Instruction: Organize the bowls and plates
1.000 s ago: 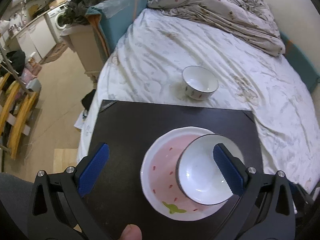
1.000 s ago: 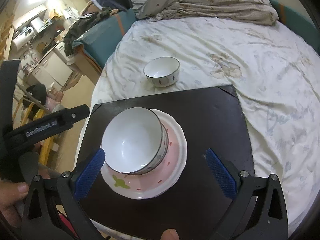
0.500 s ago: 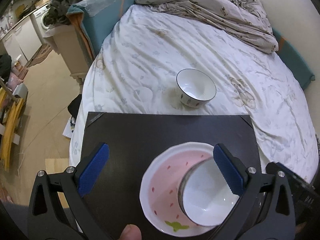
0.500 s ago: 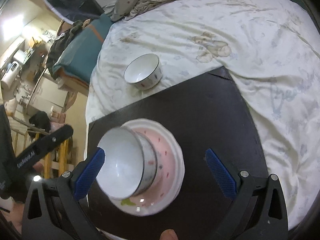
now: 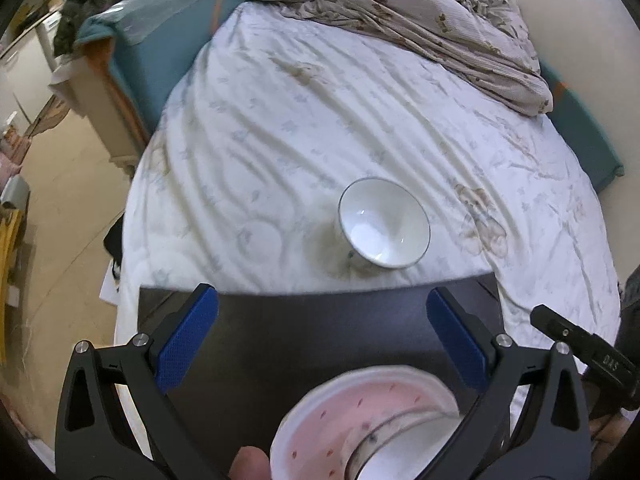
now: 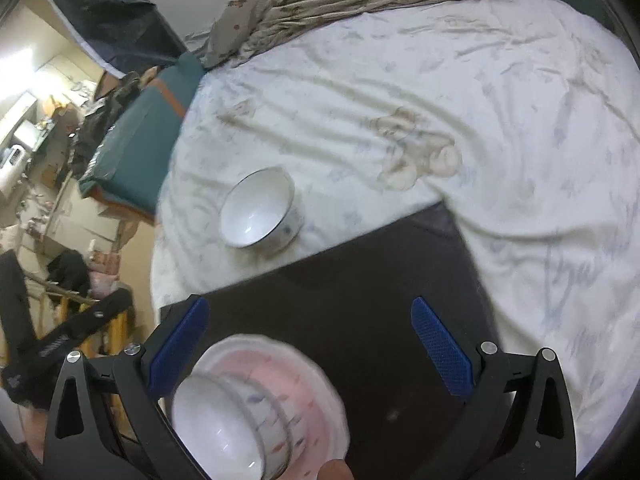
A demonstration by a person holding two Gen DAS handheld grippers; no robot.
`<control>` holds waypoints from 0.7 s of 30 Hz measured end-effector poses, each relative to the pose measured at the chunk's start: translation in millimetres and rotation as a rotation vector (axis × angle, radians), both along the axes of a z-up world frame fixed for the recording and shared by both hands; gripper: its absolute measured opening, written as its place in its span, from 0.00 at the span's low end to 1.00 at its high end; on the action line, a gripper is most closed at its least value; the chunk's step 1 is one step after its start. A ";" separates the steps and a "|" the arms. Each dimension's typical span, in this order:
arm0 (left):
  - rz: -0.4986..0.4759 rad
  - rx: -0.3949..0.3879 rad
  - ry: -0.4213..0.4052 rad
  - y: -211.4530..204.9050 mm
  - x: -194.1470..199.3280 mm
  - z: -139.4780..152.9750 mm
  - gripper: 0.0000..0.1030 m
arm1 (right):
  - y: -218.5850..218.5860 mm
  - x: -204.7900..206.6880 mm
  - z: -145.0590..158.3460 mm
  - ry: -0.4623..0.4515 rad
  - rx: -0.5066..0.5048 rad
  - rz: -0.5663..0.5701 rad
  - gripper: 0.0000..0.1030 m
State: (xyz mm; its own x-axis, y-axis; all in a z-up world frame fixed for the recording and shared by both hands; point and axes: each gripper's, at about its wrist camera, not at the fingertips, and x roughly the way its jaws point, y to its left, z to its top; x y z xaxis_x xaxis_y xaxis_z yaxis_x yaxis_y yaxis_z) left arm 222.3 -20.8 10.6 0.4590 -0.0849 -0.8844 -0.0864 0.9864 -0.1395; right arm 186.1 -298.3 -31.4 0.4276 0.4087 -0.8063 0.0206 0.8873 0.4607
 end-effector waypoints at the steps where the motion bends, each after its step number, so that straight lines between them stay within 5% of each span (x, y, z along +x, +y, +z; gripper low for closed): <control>1: -0.015 0.003 0.013 -3.8 10.3 -2.5 1.00 | -2.8 6.9 -4.1 0.016 0.004 -0.005 1.00; 10: -0.055 -0.016 0.086 -7.5 67.5 -38.3 0.97 | -4.8 71.2 -42.7 0.166 0.155 -0.033 0.99; 12: -0.043 -0.034 0.097 -2.7 75.9 -45.9 0.91 | 6.6 84.3 -46.2 0.168 0.139 -0.012 0.85; 15: -0.051 -0.034 0.130 -2.9 88.4 -61.5 0.89 | 24.2 99.7 -55.4 0.190 0.139 0.031 0.77; 18: -0.106 -0.051 0.186 -12.5 98.8 -79.8 0.61 | 37.5 113.9 -69.6 0.217 0.156 0.060 0.62; 21: -0.112 -0.053 0.201 -19.9 105.1 -90.2 0.59 | 44.8 121.0 -81.7 0.227 0.172 0.072 0.57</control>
State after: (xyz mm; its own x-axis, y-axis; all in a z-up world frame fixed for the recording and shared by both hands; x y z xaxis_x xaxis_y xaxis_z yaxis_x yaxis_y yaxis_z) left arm 327.4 -40.7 -79.6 0.2595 -0.1745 -0.9498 -0.0081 0.9831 -0.1828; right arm 307.1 -253.5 -113.1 0.2092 0.5705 -0.7942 0.0796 0.7995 0.5954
